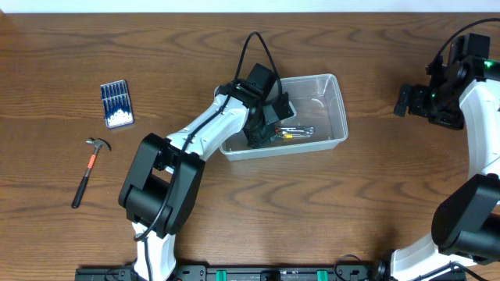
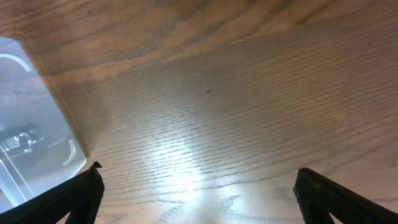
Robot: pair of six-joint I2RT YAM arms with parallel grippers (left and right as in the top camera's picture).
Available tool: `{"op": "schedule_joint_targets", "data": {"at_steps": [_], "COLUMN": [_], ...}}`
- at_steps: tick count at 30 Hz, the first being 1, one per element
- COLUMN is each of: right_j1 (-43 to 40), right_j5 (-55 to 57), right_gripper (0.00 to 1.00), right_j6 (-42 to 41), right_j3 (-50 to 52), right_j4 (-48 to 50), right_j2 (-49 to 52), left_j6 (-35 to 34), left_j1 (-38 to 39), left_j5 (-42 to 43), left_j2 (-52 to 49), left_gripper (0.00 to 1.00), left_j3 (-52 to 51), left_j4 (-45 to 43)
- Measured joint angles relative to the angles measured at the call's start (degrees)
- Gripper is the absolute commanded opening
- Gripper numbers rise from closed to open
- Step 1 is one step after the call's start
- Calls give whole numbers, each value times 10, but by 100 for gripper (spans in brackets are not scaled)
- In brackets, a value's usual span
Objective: Pack container
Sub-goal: 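Carry the pliers into the container and open the left gripper, then move the left gripper over the blue screwdriver set case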
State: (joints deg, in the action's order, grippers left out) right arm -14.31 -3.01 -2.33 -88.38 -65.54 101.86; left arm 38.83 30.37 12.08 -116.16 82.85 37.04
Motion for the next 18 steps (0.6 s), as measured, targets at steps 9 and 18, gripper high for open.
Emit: {"op": "schedule_joint_targets", "data": {"at_steps": [9,18], "right_j1": [0,0], "right_j5": [0,6], "right_gripper": [99,99], "right_j6": [3,12], "right_j3": [0,0], "right_j4": [0,-2], "right_j2": [0,0], "left_j6": [-28,-182], "left_j1": [-8,-203], "left_j5": [-118,-176], "left_j2": [134,323], "left_gripper": [98,98], "left_j3": [9,54], "left_j4": [4,65]}}
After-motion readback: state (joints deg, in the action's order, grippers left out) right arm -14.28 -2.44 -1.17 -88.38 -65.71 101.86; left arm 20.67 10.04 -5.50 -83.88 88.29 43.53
